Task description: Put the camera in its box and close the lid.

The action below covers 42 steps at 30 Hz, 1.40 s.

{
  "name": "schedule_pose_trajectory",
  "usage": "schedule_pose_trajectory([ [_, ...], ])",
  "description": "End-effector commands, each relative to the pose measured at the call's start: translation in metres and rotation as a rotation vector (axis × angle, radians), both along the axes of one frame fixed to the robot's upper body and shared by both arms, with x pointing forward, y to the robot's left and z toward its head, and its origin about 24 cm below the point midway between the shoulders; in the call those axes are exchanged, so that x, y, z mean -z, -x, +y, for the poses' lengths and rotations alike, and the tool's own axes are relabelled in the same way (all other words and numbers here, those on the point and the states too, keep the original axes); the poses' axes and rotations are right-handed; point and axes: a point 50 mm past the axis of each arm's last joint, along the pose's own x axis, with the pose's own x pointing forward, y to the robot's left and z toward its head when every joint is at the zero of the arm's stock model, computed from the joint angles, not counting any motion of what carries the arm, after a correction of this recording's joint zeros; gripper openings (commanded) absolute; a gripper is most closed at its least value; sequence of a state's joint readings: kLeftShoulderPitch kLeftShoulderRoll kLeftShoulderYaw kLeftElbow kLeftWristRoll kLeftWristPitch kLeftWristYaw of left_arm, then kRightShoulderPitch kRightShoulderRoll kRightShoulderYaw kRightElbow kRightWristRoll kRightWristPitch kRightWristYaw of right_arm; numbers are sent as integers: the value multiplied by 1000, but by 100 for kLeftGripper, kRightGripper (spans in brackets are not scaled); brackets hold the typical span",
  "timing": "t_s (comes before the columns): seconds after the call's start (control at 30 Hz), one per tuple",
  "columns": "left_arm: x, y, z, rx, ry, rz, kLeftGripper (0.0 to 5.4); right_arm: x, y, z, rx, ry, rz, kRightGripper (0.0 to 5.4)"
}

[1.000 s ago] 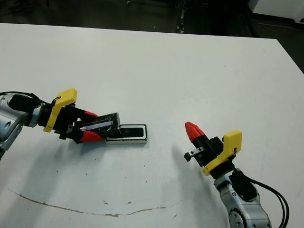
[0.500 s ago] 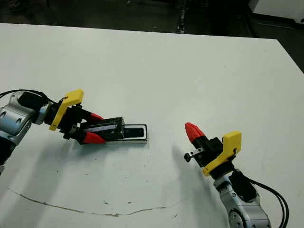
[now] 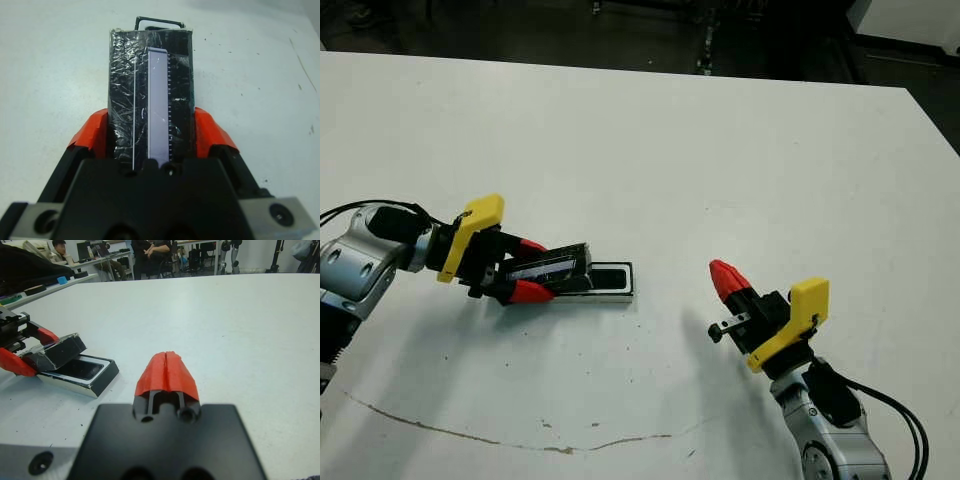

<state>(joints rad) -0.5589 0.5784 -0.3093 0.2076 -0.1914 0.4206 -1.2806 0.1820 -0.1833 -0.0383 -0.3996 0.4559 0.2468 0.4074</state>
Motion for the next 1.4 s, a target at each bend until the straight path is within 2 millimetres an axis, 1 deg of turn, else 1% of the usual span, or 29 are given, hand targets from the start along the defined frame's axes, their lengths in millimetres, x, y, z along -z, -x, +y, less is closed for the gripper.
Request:
schedule_pose_trajectory([
  [0.03, 23, 12, -9, -6, -27, 79, 315, 1, 0, -3, 3, 11, 6, 0],
  [0.13, 23, 14, -10, 1, -31, 67, 314, 0, 0, -3, 5, 23, -3, 0],
  [0.27, 24, 12, -14, 49, -105, -56, 313, -1, 0, -3, 11, 25, 2, 0],
  [0.33, 26, 11, -16, 71, -116, -88, 311, -1, 0, -3, 11, 28, 3, 0],
  [0.6, 33, 5, -28, 109, -145, -116, 310, -2, 0, -3, 11, 27, 3, 0],
  [0.93, 37, 1, -44, 151, -123, -103, 310, -1, 1, -4, 12, 26, 4, 0],
  [1.13, 41, 2, -49, 101, -79, -37, 310, 0, 1, -4, 10, 26, 1, 0],
  [1.27, 40, 4, -54, 92, -63, -3, 310, -1, 1, -4, 11, 31, 0, 0],
  [1.4, 36, 5, -61, 98, -54, -10, 310, 0, 1, -4, 8, 28, 4, 0],
])
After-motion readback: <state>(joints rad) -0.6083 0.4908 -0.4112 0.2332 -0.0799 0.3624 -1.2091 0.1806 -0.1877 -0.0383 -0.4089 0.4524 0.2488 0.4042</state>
